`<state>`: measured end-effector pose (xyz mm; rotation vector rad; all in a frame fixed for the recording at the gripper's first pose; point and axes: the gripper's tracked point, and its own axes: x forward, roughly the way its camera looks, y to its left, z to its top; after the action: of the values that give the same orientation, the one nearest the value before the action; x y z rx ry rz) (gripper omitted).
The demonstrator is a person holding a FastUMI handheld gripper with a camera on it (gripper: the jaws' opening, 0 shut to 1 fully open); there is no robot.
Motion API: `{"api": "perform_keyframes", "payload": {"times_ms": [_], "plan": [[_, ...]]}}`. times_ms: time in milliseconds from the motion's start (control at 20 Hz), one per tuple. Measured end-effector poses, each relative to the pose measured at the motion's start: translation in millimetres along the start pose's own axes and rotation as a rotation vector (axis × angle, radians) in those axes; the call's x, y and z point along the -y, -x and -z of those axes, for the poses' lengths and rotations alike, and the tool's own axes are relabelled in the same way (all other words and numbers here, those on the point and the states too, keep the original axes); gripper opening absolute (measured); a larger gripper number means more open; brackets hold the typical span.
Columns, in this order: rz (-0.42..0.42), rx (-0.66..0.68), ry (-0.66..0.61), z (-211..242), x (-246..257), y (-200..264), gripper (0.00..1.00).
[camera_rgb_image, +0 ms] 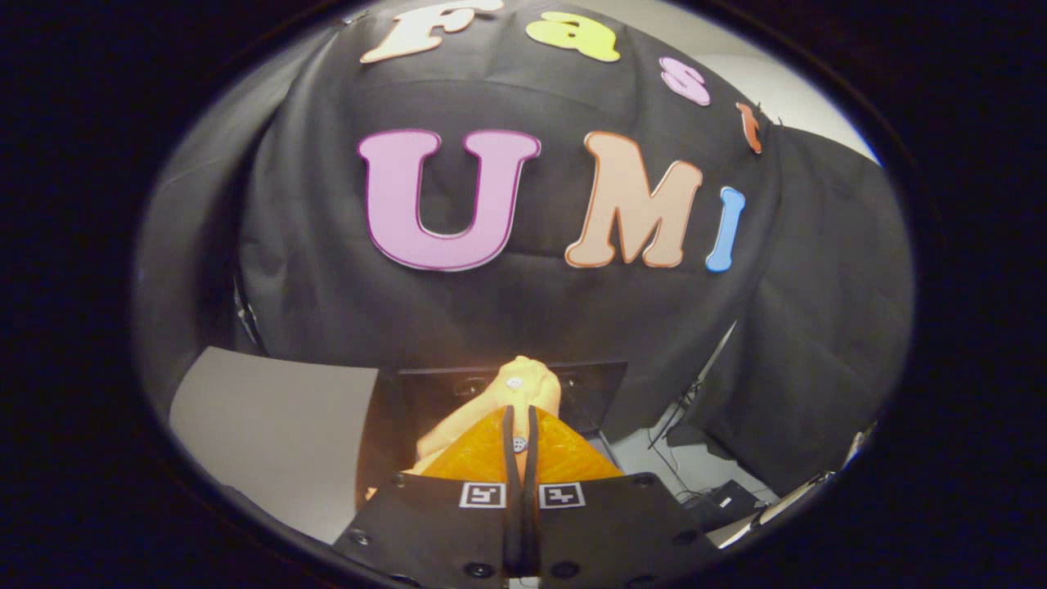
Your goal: Put the clothes into the washing machine and then close the washing machine lid.
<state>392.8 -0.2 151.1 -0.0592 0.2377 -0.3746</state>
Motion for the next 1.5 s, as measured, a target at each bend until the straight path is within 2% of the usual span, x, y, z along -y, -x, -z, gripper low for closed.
{"api": "perform_keyframes", "payload": {"times_ms": [200, 450, 850, 1150, 1500], "plan": [[0.024, -0.110, 0.012, 63, 6, -49, 0.00], [0.001, -0.248, 0.005, 135, 0, -92, 0.01], [-0.009, -0.412, 0.019, 221, -1, -154, 0.01], [-0.013, -0.524, 0.024, 279, 5, -177, 0.00], [-0.062, -0.608, 0.050, 320, -5, -182, 0.01]]}}
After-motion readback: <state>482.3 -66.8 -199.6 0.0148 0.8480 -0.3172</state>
